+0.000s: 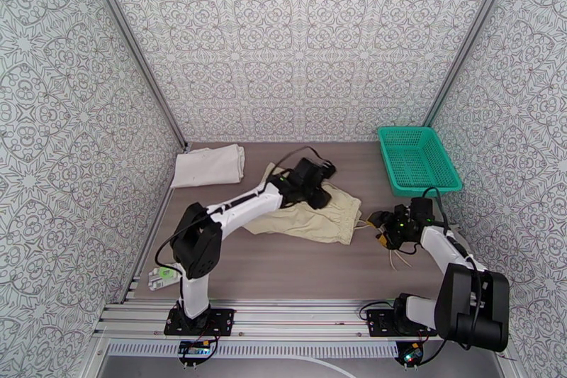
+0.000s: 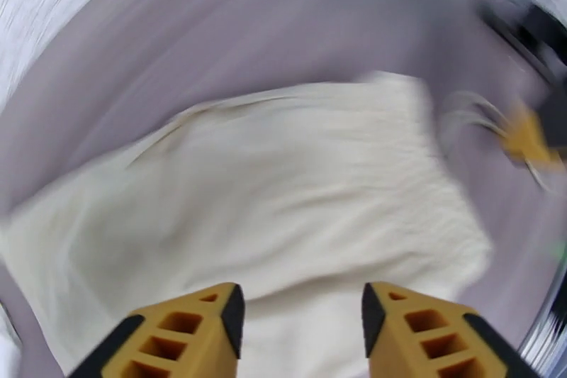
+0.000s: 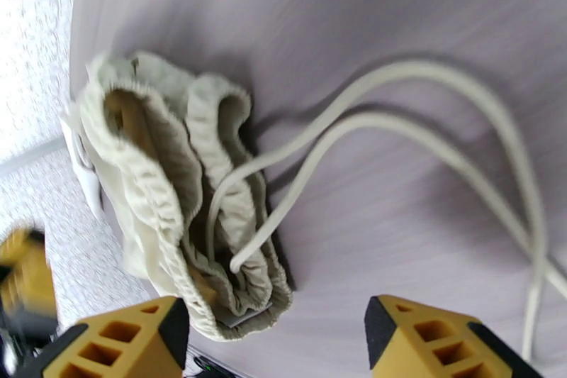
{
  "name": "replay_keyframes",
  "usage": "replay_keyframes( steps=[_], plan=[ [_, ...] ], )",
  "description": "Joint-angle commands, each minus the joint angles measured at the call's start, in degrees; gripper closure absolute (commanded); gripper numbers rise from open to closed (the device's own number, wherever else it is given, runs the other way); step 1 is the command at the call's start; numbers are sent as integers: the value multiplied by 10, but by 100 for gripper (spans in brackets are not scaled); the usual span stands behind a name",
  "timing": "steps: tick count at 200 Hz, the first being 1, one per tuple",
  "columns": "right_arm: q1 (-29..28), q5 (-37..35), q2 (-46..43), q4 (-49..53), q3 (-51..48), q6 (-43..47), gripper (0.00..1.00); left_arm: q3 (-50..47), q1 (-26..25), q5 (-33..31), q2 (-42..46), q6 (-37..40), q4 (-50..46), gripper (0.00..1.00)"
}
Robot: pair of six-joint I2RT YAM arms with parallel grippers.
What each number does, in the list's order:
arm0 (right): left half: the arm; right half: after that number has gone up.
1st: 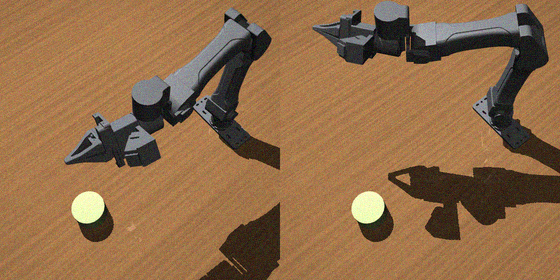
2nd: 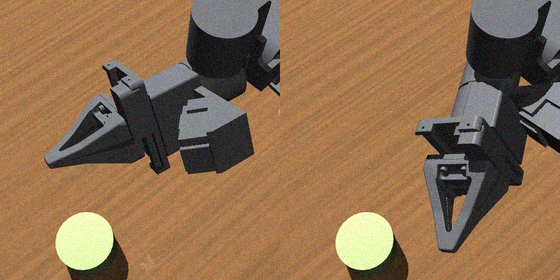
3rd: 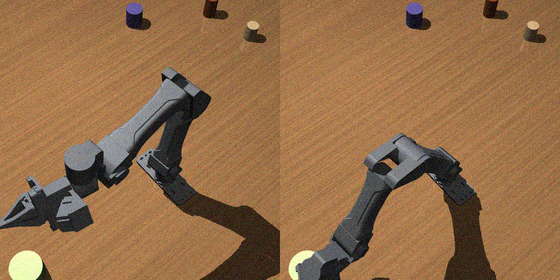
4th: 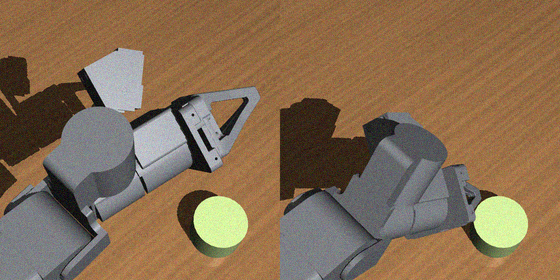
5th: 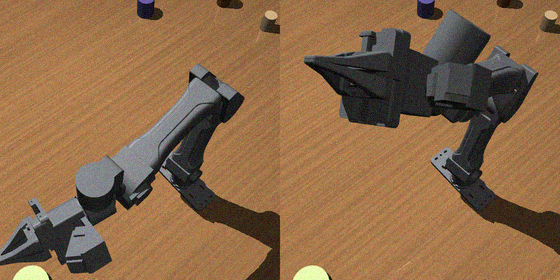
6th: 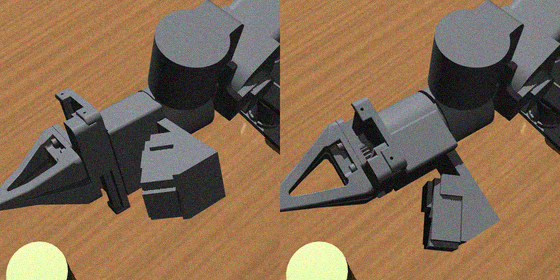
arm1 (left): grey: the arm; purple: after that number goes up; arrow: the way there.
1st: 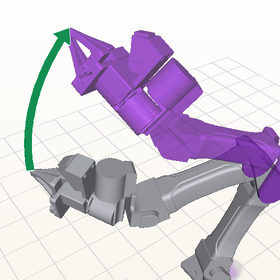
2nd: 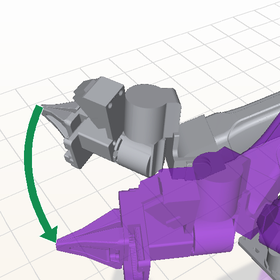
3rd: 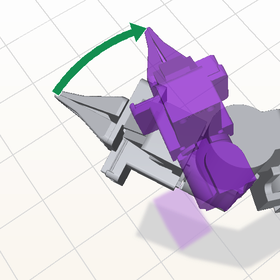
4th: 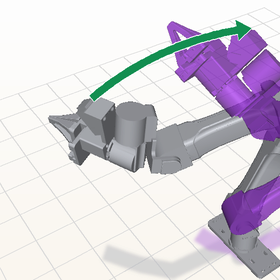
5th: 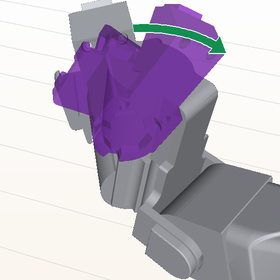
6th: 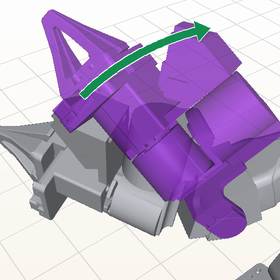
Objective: Fold and stack the mixed laundry pile
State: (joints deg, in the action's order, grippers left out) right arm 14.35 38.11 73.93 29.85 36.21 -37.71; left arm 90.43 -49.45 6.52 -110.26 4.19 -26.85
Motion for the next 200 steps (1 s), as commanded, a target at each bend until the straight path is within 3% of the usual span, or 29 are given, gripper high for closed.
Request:
replay_keyframes(
  steps=[1,23,42,89,164,200],
  plan=[
    [7,28,4,-14,12,-3,30,3,-43,7,-26,101,-38,36],
    [11,31,3,-23,7,-5,30,2,-83,-7,-46,136,-40,26],
    [16,47,10,-38,-3,-9,30,3,-111,-56,-68,172,-33,21],
    [28,79,19,-71,-34,-15,30,-16,-130,-99,-99,230,48,10],
    [58,118,27,-88,-53,-25,30,-13,-141,-109,-161,274,71,8],
    [81,131,23,-95,-55,-39,30,-26,-140,-126,-170,282,88,24]
  ],
)
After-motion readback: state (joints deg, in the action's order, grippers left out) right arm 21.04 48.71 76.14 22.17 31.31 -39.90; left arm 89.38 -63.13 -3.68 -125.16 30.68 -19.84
